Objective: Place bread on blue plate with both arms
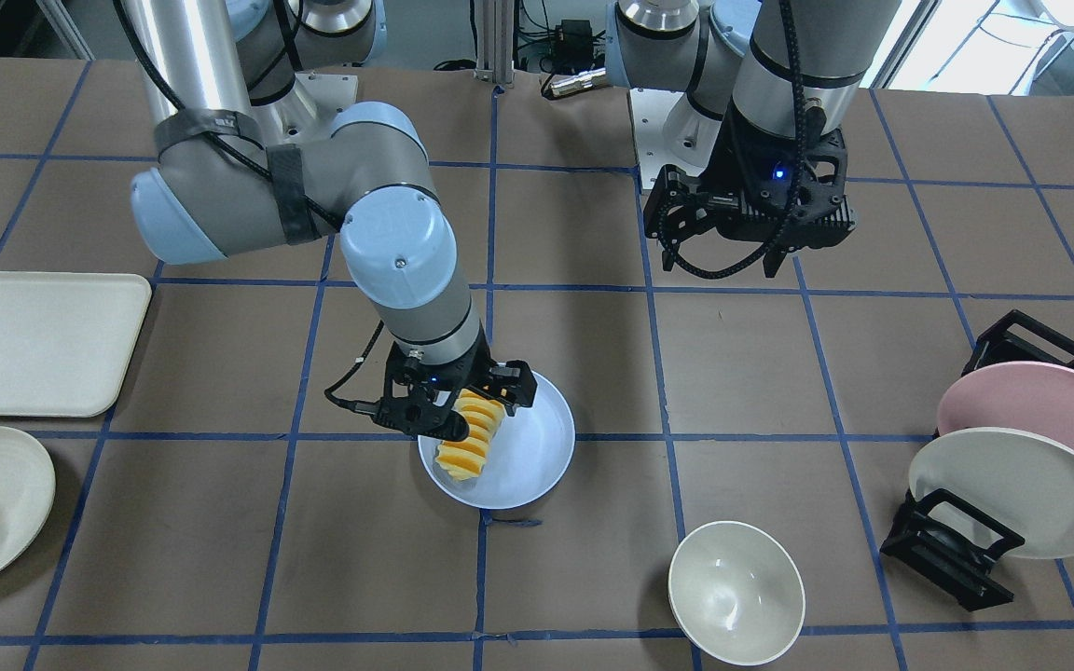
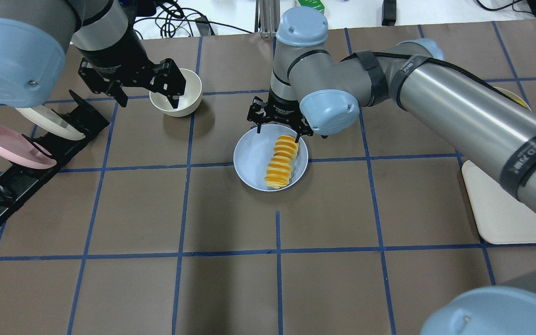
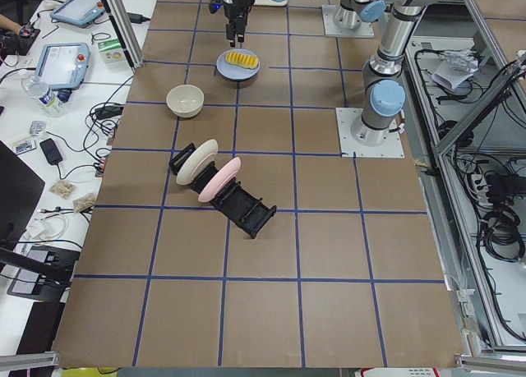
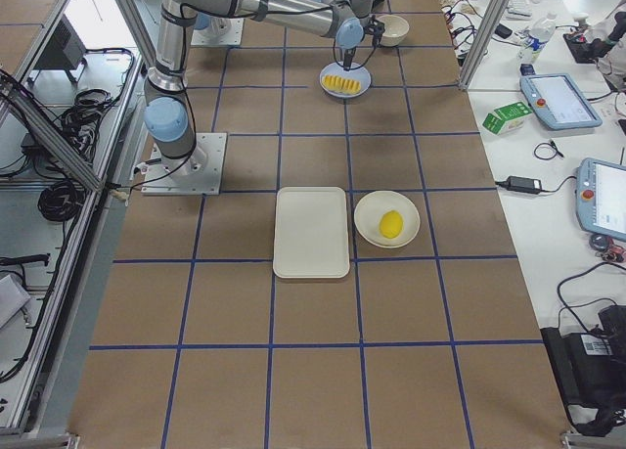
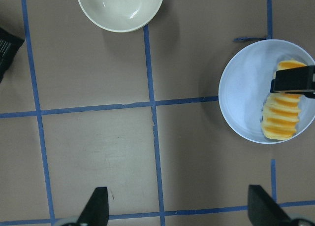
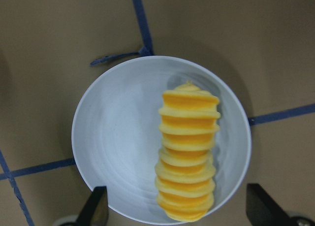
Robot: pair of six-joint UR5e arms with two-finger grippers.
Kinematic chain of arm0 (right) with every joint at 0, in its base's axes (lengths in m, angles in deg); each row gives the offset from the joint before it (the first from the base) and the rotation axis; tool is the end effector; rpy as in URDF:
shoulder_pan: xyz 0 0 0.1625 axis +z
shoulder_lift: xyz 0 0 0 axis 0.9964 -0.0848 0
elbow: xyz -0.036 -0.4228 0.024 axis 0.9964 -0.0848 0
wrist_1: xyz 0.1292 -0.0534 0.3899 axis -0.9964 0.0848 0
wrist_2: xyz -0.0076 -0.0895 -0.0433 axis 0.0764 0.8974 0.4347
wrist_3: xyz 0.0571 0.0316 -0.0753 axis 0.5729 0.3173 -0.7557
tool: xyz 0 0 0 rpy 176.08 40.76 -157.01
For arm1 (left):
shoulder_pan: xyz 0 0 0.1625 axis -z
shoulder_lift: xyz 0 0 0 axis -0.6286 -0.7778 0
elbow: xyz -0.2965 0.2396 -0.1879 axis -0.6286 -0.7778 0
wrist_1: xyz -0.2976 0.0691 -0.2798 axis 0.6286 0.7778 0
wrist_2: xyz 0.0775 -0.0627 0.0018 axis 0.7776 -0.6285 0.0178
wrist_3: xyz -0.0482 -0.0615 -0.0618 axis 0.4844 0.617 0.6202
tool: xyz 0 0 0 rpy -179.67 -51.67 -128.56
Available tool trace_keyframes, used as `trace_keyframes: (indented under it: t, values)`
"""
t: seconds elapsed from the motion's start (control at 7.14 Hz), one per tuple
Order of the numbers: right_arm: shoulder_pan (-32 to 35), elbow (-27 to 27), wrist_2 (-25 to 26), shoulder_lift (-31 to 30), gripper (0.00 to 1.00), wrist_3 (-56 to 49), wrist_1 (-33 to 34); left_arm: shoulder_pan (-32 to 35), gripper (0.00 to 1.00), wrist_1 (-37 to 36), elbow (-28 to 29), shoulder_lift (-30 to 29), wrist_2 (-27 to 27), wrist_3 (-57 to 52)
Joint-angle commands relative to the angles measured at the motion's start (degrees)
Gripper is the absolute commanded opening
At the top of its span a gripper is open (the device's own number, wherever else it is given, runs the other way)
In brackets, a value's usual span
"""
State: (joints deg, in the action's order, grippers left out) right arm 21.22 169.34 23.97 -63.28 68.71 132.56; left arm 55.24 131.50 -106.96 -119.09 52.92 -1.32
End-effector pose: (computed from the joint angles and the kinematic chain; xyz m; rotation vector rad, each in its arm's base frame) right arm 0.3212 -0.5658 0.3068 0.3969 2.9657 0.0781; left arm -0.1687 -0.5080 0.4899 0.1206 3.1180 -0.0957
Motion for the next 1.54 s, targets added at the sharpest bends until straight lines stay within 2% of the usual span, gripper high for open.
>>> trace_keyframes:
  t: [0.0, 0.28, 0.42, 0.56, 0.7, 0.84, 1.12, 1.4]
  values:
    - [-7.6, -0.1, 0.5, -8.0, 1.0, -4.5, -11.8, 0.0, 1.0, -0.1, 0.0, 0.0, 0.1, -0.1]
    - [-15.7, 0.4, 1.4, -15.9, 1.0, -17.8, -17.1, 0.0, 1.0, -0.1, -0.1, -0.1, 0.0, -0.1]
    - [-17.7, -0.1, 4.8, -18.6, 1.0, -20.5, -23.2, 0.0, 1.0, -0.1, -0.1, 0.0, 0.2, -0.1]
    - [-18.5, 0.4, 7.2, -22.0, 1.0, -24.8, -26.5, -0.1, 1.0, -0.1, -0.1, 0.0, 0.2, -0.1]
    - [-19.9, 0.4, 10.5, -23.7, 1.0, -25.6, -29.8, -0.1, 1.0, -0.1, -0.1, -0.1, -0.1, -0.1]
    - [-21.4, 1.0, 12.7, -23.7, 1.0, -25.6, -30.4, -0.1, 1.0, -0.3, -0.1, -0.1, 0.0, -0.1]
    - [-21.3, 0.1, 11.9, -24.9, 1.0, -24.6, -30.4, 0.0, 1.0, -0.4, -0.1, 0.0, 0.0, -0.1]
    - [-19.2, 0.2, 7.7, -25.4, 1.0, -24.5, -30.4, 0.0, 1.0, -0.5, -0.1, 0.0, 0.1, -0.1]
